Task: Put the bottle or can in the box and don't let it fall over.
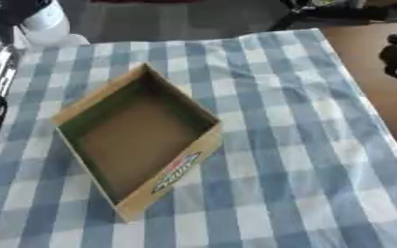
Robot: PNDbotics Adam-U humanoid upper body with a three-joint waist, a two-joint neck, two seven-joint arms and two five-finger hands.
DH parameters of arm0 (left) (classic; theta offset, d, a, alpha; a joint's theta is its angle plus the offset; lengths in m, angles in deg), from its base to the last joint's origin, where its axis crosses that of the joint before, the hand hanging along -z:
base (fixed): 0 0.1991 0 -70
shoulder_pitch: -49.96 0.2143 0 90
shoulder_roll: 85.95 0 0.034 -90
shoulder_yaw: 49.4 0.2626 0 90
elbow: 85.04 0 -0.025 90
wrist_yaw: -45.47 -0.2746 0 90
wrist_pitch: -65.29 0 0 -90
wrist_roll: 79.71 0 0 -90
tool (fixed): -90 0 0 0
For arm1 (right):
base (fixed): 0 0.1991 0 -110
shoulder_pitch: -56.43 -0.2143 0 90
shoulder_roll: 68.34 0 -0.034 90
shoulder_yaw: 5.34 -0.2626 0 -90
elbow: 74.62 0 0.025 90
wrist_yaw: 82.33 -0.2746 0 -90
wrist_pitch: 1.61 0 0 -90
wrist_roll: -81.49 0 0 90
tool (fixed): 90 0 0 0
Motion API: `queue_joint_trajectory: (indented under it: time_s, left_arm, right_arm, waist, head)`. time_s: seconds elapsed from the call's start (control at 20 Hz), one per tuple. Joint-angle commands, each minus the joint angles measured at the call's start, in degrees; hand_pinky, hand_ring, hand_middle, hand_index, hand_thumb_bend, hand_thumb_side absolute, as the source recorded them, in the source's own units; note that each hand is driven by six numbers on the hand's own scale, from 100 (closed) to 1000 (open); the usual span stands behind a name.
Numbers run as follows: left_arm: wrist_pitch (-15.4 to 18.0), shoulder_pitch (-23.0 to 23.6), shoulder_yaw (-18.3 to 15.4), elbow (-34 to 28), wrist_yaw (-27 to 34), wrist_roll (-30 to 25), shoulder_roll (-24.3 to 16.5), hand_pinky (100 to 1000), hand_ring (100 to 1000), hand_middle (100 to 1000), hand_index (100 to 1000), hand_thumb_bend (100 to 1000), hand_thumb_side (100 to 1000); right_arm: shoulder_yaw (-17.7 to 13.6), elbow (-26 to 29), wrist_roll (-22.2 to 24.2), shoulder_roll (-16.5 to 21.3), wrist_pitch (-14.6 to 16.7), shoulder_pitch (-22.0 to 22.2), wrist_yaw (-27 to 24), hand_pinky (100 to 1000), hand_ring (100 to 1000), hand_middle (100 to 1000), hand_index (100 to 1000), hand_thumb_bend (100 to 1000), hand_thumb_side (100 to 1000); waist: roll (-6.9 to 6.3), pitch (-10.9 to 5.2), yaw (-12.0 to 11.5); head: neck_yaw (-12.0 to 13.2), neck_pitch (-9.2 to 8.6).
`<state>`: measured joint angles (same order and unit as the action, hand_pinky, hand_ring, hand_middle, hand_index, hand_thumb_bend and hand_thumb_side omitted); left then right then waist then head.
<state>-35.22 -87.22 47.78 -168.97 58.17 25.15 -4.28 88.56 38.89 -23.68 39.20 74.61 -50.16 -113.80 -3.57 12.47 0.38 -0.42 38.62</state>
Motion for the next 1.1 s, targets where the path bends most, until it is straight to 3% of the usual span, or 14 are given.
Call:
queue_joint_trajectory:
  time_s: [0.05,0.15,0.5,0.65,0.85,1.0,1.1]
  left_arm:
    - [1.51,1.69,2.97,-4.75,0.01,-2.01,0.29,883,610,151,214,100,100]
    - [1.43,4.3,4.71,-7.4,-1.14,-3.61,0.91,885,611,151,214,100,100]
    - [-1.45,11.0,5.88,-12.0,-1.91,-5.3,4.27,892,618,195,262,100,100]
    - [-1.49,12.5,6.76,-11.28,-1.26,-5.68,5.68,910,651,297,369,100,100]
    - [-0.7,13.45,7.57,-8.39,-3.46,-7.37,6.93,951,699,345,411,299,100]
    - [0.3,13.87,7.25,-5.7,-5.68,-7.76,7.6,967,719,393,433,359,100]
    - [1.02,14.05,7.19,-4.36,-6.56,-8.08,7.79,990,751,482,497,437,100]
  right_arm:
    - [-0.53,1.08,0.15,1.24,0.04,-0.64,-0.14,961,892,890,901,371,304]
    - [-0.51,1.08,0.1,1.21,-0.01,-0.53,-0.1,961,893,890,901,372,306]
    - [-0.33,1.08,0.05,1.0,-0.05,-0.67,-0.02,961,893,890,901,373,307]
    - [-0.27,1.08,0.05,0.87,-0.05,-0.76,-0.06,961,893,890,901,374,306]
    - [-0.2,1.08,0.08,0.72,-0.04,-0.8,-0.07,961,893,890,900,374,306]
    - [-0.3,1.08,-0.01,0.71,0.03,-0.66,-0.02,962,893,890,900,374,306]
    - [-0.38,1.08,-0.13,0.69,0.08,-0.55,-0.02,962,893,890,900,375,306]
  waist:
    - [0.07,-1.28,-0.06]
    - [0.03,-1.08,-0.18]
    - [-0.05,-0.55,0.13]
    - [-0.12,-0.41,0.34]
    - [-0.15,-0.33,0.63]
    - [-0.19,-0.3,0.75]
    - [-0.26,-0.26,0.81]
  head:
    - [-0.4,-0.47]
    - [-0.47,-0.81]
    - [-0.37,-1.32]
    - [-0.24,-1.44]
    - [0.01,-1.61]
    - [0.09,-1.64]
    - [0.04,-1.65]
